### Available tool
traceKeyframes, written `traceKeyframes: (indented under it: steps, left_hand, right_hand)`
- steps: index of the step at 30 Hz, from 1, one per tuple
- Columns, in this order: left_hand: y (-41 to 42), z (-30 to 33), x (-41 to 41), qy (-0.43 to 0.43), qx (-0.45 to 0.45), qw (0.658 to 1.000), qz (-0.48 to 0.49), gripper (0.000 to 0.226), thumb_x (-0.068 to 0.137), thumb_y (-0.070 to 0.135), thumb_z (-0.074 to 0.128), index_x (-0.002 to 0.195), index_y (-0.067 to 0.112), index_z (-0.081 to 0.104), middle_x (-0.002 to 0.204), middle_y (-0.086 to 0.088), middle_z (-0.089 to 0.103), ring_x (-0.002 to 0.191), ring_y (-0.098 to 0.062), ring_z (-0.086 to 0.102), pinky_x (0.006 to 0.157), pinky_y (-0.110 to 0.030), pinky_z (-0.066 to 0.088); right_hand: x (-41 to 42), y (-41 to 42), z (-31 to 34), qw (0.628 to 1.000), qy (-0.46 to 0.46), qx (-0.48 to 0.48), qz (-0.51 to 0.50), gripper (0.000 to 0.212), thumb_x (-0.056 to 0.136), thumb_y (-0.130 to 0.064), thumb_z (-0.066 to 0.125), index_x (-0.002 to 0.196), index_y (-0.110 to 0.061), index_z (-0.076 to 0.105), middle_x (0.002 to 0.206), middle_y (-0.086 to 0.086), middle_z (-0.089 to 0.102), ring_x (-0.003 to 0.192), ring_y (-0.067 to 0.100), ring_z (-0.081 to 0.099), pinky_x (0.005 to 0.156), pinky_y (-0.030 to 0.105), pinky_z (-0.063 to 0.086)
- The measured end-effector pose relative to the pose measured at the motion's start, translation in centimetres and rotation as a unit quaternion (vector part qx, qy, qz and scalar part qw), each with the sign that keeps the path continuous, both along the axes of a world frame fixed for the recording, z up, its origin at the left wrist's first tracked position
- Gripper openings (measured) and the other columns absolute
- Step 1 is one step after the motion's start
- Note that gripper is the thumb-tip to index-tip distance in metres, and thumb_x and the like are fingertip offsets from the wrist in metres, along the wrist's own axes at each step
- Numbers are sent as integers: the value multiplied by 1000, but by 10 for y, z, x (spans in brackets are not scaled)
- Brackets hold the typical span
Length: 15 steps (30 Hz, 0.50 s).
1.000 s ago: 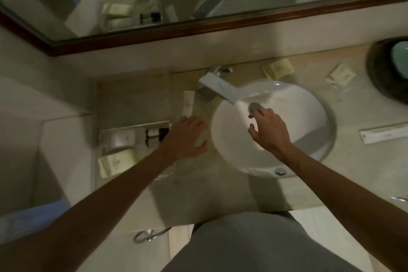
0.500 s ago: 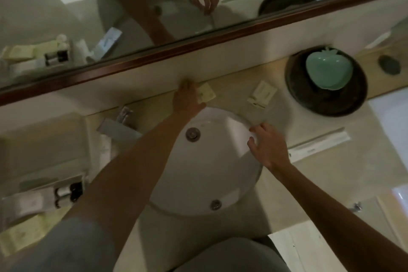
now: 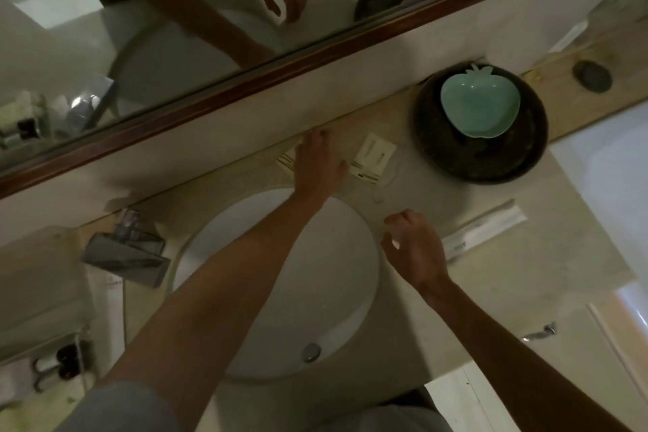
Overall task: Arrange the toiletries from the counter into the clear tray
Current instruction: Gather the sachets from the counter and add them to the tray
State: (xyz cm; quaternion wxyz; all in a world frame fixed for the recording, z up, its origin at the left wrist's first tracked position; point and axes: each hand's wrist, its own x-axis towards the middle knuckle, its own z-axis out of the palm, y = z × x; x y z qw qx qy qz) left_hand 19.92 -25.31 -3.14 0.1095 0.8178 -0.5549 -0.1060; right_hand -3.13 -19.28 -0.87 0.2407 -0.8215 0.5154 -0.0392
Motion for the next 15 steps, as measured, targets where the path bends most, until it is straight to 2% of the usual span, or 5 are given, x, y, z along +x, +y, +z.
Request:
traceKeyframes:
  steps: [5,9,10,13,15]
  left_hand:
    - [-38,-4,-70,143,54,987,59,75,74,39,76,133,9,39,130,-12,50,117,-28,48,92,-40,44]
    - [-46,-6,-71,286,43,951,110,45,73,18,77,112,8,56,115,-11,61,106,-28,59,84,-37,49]
    - [-43,-2,-68,266,13,960,85,35,75,14,74,106,9,59,109,-9,62,101,-27,60,79,-36,50]
    - [-30,10,-57,72,-65,994,-48,30,75,10,72,101,16,59,107,-4,58,99,-21,55,73,-33,50]
    - [-19,9,-52,21,-22,992,-126,40,74,22,76,108,19,56,113,-1,53,102,-19,53,73,-34,52]
  right_hand:
    - [-12,1,3,1000,3,6,-15,24,84,-18,67,107,-14,69,103,4,64,94,22,59,72,32,50]
    - [-22,1,9,999,-5,7,-51,25,87,-17,67,111,-11,68,109,6,64,103,25,58,77,34,49]
    - [-25,1,8,998,-7,12,-58,25,88,-17,66,113,-11,67,112,6,63,106,24,57,79,35,49]
    - [-29,4,5,998,-17,18,-59,24,88,-16,66,112,-12,67,113,6,63,108,25,56,80,38,52]
    - [-29,7,2,999,-23,13,-48,23,87,-16,67,110,-12,68,109,6,64,105,25,57,79,38,53]
